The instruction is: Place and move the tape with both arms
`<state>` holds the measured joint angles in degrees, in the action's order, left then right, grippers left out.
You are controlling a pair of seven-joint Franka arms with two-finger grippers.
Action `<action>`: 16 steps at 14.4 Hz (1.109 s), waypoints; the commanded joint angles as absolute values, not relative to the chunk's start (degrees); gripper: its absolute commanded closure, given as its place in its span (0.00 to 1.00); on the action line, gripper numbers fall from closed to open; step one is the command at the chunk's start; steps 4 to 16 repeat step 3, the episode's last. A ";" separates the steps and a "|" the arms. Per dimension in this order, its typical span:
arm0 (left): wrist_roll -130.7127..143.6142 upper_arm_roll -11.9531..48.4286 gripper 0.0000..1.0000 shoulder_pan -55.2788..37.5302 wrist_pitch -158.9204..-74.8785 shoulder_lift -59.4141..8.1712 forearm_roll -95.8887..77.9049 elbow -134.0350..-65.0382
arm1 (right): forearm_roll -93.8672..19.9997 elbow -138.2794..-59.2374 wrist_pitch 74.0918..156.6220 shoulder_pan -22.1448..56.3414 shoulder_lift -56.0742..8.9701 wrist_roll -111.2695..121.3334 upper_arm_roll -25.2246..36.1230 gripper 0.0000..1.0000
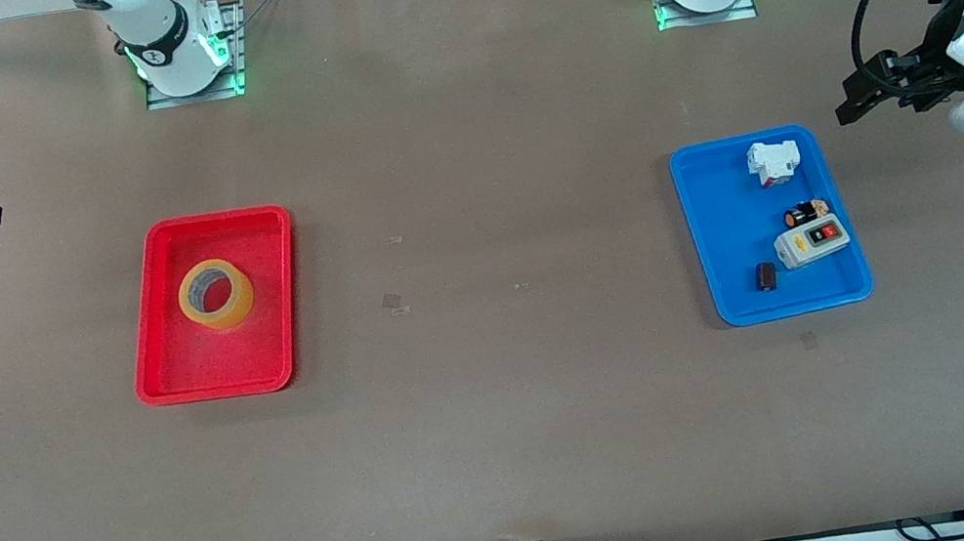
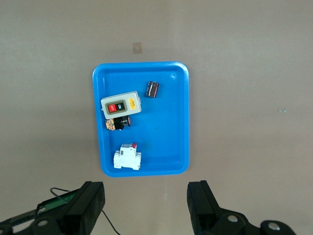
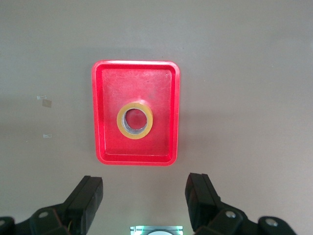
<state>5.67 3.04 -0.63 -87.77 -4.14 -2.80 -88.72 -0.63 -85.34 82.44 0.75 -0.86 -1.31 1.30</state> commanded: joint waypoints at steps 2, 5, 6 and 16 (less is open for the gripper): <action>4.39 3.34 0.00 -0.62 -88.33 -2.46 -1.67 -90.44 | 0.00 -85.34 81.56 0.79 -0.18 -0.70 0.79 0.01; 4.39 3.34 0.00 -0.62 -88.33 -2.55 -1.67 -90.44 | 0.00 -85.34 81.39 0.79 -0.26 -1.05 0.79 0.01; 4.39 3.34 0.00 -0.62 -88.33 -2.55 -1.67 -90.44 | 0.00 -85.34 81.39 0.79 -0.26 -1.05 0.79 0.01; 4.39 3.34 0.00 -0.62 -88.33 -2.55 -1.67 -90.44 | 0.00 -85.34 81.39 0.79 -0.26 -1.05 0.79 0.01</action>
